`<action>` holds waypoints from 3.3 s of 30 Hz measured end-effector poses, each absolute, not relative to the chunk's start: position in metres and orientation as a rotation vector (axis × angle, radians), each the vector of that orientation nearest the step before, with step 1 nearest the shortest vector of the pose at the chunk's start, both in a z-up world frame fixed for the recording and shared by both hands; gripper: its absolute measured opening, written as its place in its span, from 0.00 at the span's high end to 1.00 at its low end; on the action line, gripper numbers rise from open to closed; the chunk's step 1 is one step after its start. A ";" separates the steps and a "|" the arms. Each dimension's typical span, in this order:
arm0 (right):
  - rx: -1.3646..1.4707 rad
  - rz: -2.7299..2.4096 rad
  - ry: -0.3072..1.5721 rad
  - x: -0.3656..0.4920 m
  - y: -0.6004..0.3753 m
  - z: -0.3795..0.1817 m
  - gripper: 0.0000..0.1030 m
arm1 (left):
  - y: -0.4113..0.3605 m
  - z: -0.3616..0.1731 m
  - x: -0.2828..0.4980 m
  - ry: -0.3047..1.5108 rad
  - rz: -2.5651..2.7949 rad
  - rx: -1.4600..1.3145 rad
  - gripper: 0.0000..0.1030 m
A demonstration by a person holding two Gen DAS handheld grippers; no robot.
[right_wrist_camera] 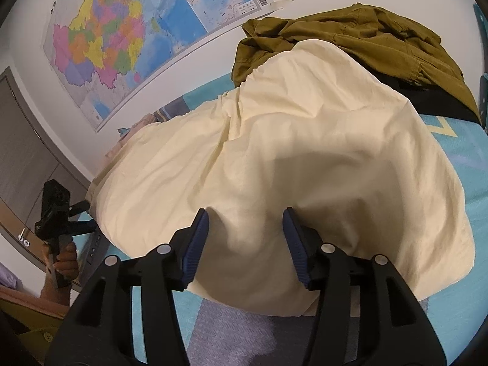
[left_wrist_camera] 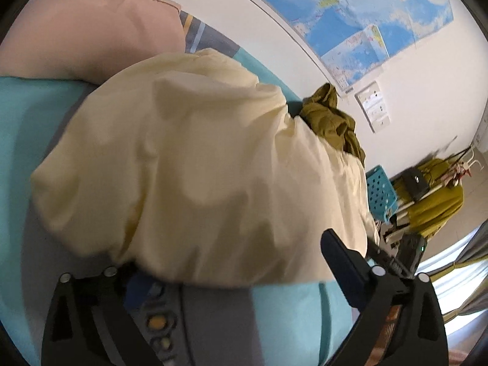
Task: Fold large clothes
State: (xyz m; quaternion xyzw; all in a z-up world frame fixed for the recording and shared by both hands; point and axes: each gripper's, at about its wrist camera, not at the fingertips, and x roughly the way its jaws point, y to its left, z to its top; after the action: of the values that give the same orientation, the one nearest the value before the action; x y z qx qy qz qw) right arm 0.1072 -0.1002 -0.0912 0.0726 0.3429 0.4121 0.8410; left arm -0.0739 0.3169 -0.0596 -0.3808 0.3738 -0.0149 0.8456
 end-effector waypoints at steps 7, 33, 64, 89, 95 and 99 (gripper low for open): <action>0.212 0.878 0.738 0.107 -0.104 -0.090 0.47 | 0.317 -0.060 -0.053 0.763 0.015 -0.809 0.11; 0.458 0.724 0.807 0.097 -0.139 -0.113 0.18 | 0.300 -0.053 -0.044 0.850 0.126 -0.648 0.17; 0.543 0.778 0.816 0.154 -0.089 -0.116 0.61 | 0.320 -0.056 -0.029 0.843 0.141 -0.698 0.41; 0.550 0.787 0.804 0.154 -0.079 -0.113 0.60 | 0.307 -0.053 -0.011 0.879 0.197 -0.577 0.37; 0.530 0.780 0.804 0.153 -0.077 -0.111 0.63 | 0.302 -0.052 -0.010 0.875 0.207 -0.536 0.43; 0.536 0.772 0.809 0.154 -0.077 -0.111 0.64 | 0.303 -0.053 -0.010 0.873 0.202 -0.541 0.43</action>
State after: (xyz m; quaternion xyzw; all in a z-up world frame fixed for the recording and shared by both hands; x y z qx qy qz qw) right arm 0.1543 -0.0772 -0.1113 0.2511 0.3792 0.3619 0.8138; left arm -0.0102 0.3034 -0.0525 -0.2582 0.4168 0.0965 0.8662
